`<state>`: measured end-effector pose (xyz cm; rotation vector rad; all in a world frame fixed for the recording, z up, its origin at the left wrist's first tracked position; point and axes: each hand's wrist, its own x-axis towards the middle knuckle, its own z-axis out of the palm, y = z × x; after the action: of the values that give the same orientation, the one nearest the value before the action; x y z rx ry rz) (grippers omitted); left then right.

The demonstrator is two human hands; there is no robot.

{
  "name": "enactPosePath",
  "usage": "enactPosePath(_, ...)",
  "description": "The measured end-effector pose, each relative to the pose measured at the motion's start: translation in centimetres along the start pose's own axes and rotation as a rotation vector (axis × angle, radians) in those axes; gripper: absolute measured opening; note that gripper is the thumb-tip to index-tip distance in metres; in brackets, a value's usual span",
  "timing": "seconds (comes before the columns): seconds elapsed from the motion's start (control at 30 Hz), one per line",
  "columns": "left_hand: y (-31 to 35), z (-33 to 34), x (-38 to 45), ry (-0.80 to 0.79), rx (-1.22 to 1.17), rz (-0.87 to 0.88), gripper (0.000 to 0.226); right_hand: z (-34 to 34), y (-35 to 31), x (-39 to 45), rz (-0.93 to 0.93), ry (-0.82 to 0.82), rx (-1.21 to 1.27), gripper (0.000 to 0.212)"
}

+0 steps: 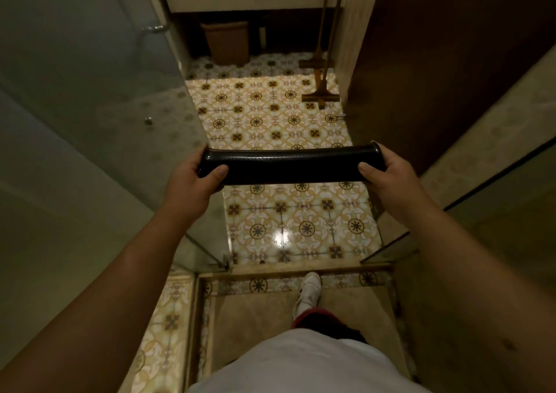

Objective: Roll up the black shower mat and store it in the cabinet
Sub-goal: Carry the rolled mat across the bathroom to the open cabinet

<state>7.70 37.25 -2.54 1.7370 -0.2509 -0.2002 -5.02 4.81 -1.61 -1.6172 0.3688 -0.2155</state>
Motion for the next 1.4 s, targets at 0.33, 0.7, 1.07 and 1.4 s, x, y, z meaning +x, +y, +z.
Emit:
enactPosePath(0.33, 1.2, 5.6, 9.1, 0.089, 0.026, -0.057, 0.053, -4.8, 0.0, 13.5, 0.027, -0.1, -0.036, 0.035)
enactPosePath(0.7, 1.8, 7.9, 16.1, 0.119, 0.003, -0.026, 0.055, -7.0, -1.5, 19.8, 0.0, -0.104, -0.069, 0.033)
enactPosePath(1.07, -1.4, 6.7, 26.7, 0.053, 0.02, -0.031, 0.056, -4.3, -1.0, 28.5, 0.051, -0.053, -0.098, 0.036)
enactPosePath(1.4, -5.6, 3.1, 41.0, 0.112, 0.089, -0.14, 0.067, 2.0, -0.2, 44.2, 0.125, -0.083, -0.201, 0.03)
